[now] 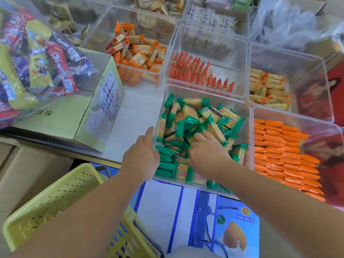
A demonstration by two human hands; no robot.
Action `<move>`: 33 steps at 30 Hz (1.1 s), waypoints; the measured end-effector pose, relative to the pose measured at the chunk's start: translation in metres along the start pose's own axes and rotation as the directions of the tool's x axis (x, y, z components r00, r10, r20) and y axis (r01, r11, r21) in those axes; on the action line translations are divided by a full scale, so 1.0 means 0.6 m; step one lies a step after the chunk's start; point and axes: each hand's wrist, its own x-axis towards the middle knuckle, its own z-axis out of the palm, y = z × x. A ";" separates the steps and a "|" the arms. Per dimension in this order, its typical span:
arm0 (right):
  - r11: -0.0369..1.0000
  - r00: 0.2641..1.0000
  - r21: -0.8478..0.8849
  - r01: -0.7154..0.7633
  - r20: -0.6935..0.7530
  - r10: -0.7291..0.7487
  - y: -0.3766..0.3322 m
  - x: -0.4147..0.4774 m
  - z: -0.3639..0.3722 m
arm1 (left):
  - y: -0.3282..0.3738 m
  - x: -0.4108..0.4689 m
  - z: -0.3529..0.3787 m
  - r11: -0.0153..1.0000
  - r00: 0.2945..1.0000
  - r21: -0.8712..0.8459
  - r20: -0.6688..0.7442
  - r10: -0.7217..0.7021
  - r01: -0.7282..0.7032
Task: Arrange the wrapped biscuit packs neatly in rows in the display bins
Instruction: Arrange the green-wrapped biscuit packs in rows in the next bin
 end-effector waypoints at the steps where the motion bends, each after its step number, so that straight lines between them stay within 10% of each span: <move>1: 0.996 0.999 0.074 -0.043 0.027 0.041 -0.001 0.016 -0.003 | 0.000 0.000 -0.001 1.000 1.000 -0.002 -0.004 0.001 -0.001; 7: 0.666 0.866 0.711 -0.225 -0.167 0.471 -0.008 0.095 -0.022 | 0.000 0.000 -0.002 1.000 1.000 -0.008 -0.008 0.000 0.000; 16: 0.791 0.911 0.506 -0.345 -0.021 0.411 -0.017 0.144 -0.038 | 0.000 0.001 0.003 1.000 1.000 -0.011 -0.014 -0.003 0.003; 28: 0.603 0.904 0.676 -0.424 0.275 0.328 -0.035 0.126 0.011 | 0.000 0.000 0.002 1.000 1.000 -0.024 -0.022 0.011 -0.012; 33: 0.700 0.911 0.586 -0.409 0.311 0.272 -0.029 0.130 0.019 | -0.001 -0.001 0.002 1.000 1.000 -0.024 -0.019 0.014 -0.014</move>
